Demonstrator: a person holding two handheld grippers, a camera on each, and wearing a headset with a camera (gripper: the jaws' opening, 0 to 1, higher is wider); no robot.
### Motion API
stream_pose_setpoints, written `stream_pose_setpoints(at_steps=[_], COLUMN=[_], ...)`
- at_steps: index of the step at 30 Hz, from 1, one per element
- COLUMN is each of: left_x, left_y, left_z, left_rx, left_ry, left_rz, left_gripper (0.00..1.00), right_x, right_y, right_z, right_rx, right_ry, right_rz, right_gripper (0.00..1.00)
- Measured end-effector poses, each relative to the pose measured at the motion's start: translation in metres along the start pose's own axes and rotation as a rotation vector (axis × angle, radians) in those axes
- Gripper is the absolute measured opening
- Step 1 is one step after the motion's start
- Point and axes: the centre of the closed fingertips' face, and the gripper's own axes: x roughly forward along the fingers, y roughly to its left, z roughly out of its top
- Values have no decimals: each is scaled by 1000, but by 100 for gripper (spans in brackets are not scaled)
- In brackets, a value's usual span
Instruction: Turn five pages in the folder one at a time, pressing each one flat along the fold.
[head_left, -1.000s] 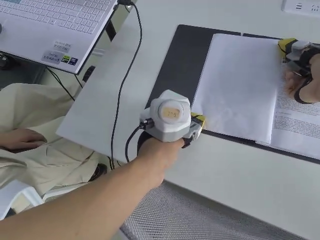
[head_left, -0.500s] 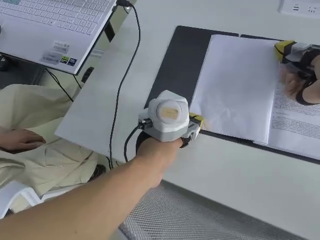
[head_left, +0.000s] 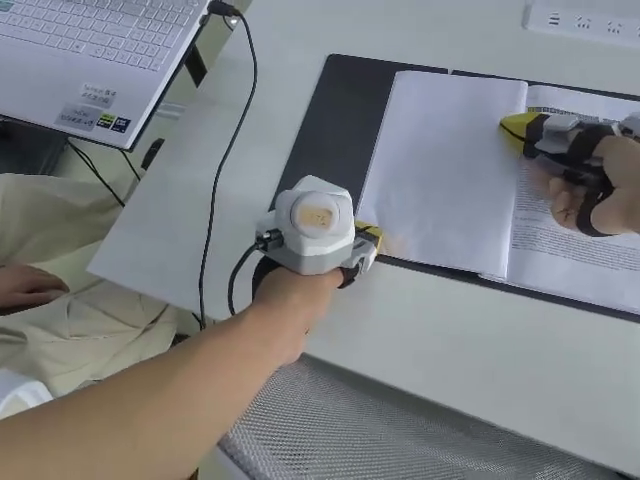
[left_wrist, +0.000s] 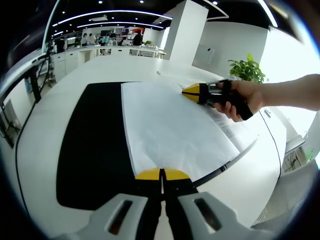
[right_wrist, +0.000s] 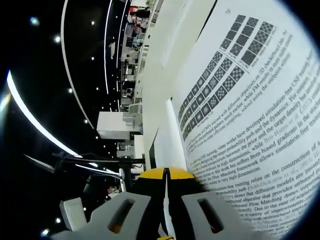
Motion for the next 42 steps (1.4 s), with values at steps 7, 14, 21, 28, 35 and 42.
stream_pose_setpoints(at_steps=[7,14,21,28,35,42], left_x=[-2,-3,-5,-11,-14,-13], left_y=[-1,-2,-4,-8,-11,-11], left_z=[0,1,1,2,3,3], left_rx=[6,20,19,19,28,32], left_ry=[0,3,1,-2,1,4], left_rz=[6,11,15,22,28,32], left_gripper=[0,0,0,0,0,0], right_x=[-17,-29,-46,-64,-78,-89], right_y=[-6,-13,-19,-24,-29,-33], right_z=[-29,-53,-77,-104,-123,-139], right_rx=[1,-43,-61,-84,-88,-84], right_ry=[124,210,287,356,406,448], right_rz=[-1,-16,-33,-48,-52,-52], right_gripper=[0,0,0,0,0,0])
